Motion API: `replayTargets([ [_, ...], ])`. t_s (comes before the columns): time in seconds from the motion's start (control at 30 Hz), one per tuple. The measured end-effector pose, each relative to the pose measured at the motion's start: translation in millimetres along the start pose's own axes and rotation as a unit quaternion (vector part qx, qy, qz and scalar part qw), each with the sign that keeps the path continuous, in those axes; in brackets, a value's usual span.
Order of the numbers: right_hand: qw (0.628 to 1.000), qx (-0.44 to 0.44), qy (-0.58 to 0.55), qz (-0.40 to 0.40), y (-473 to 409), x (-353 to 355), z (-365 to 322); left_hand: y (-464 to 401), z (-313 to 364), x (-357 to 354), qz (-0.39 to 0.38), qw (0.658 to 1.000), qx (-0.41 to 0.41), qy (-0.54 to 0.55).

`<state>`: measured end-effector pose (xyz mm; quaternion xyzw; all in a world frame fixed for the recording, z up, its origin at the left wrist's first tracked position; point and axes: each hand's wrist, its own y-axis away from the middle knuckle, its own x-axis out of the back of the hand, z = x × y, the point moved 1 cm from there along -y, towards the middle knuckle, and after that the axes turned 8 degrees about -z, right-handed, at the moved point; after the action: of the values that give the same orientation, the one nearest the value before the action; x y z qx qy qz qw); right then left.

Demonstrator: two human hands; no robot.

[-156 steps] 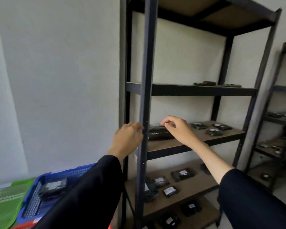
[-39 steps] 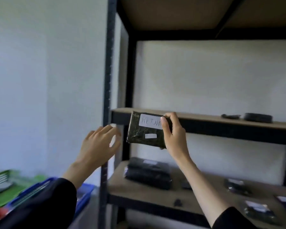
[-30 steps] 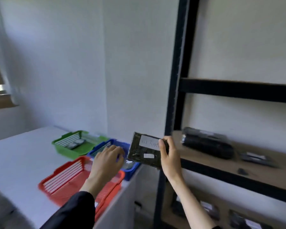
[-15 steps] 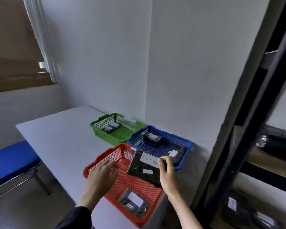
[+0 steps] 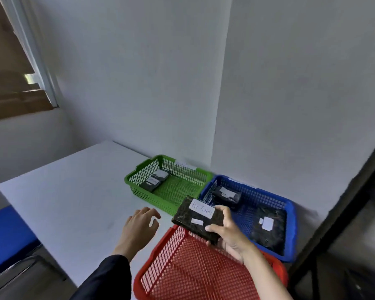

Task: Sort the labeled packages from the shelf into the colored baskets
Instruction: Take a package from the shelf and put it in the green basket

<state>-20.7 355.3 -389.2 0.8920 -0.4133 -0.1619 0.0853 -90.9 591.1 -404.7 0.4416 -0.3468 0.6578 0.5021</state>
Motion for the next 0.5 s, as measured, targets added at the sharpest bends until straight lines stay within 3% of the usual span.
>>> replayTargets([
  [0.2, 0.991, 0.052, -0.050, 0.113, -85, -24, -22, -75, -69, 10, -0.033, 0.999, -0.020, -0.015],
  [0.5, 0.945, 0.068, -0.102, 0.304, -209, -52, -38, -177, -133, 11, -0.080, 0.986, -0.141, -0.037],
])
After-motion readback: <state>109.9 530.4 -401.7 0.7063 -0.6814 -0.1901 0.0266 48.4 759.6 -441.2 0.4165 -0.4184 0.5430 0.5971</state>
